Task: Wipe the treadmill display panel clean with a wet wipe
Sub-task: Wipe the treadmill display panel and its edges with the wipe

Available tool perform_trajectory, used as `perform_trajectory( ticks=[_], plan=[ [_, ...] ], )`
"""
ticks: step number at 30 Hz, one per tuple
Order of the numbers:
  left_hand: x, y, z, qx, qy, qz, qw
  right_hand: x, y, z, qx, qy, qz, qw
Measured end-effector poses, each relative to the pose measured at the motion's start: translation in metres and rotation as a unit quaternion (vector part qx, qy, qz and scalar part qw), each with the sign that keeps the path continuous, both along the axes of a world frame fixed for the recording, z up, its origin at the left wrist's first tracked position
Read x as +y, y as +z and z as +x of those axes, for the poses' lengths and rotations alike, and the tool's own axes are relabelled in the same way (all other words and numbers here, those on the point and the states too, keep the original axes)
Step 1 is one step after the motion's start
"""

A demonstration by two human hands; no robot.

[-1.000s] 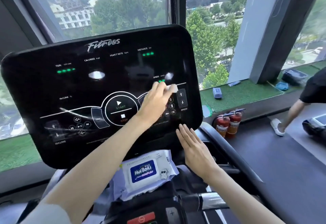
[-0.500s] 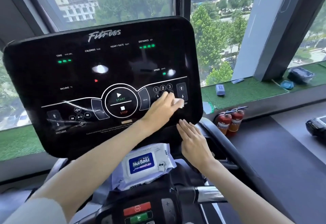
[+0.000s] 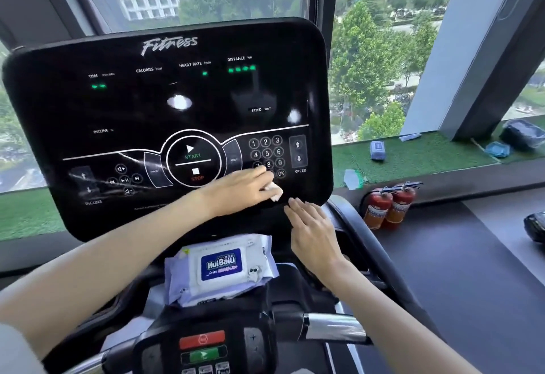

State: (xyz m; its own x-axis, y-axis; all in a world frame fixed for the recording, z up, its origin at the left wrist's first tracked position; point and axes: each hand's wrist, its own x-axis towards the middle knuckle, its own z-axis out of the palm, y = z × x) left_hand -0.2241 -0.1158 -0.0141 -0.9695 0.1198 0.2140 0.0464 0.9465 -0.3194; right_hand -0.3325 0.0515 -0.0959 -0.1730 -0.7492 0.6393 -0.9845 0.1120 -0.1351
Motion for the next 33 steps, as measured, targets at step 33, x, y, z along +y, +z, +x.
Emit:
perform_trajectory(
  ticks=[33],
  plan=[
    [0.037,-0.022,-0.009,0.108,0.152,0.094,0.978,-0.008,-0.002,-0.027,-0.009,0.106,-0.043,0.993]
  ],
)
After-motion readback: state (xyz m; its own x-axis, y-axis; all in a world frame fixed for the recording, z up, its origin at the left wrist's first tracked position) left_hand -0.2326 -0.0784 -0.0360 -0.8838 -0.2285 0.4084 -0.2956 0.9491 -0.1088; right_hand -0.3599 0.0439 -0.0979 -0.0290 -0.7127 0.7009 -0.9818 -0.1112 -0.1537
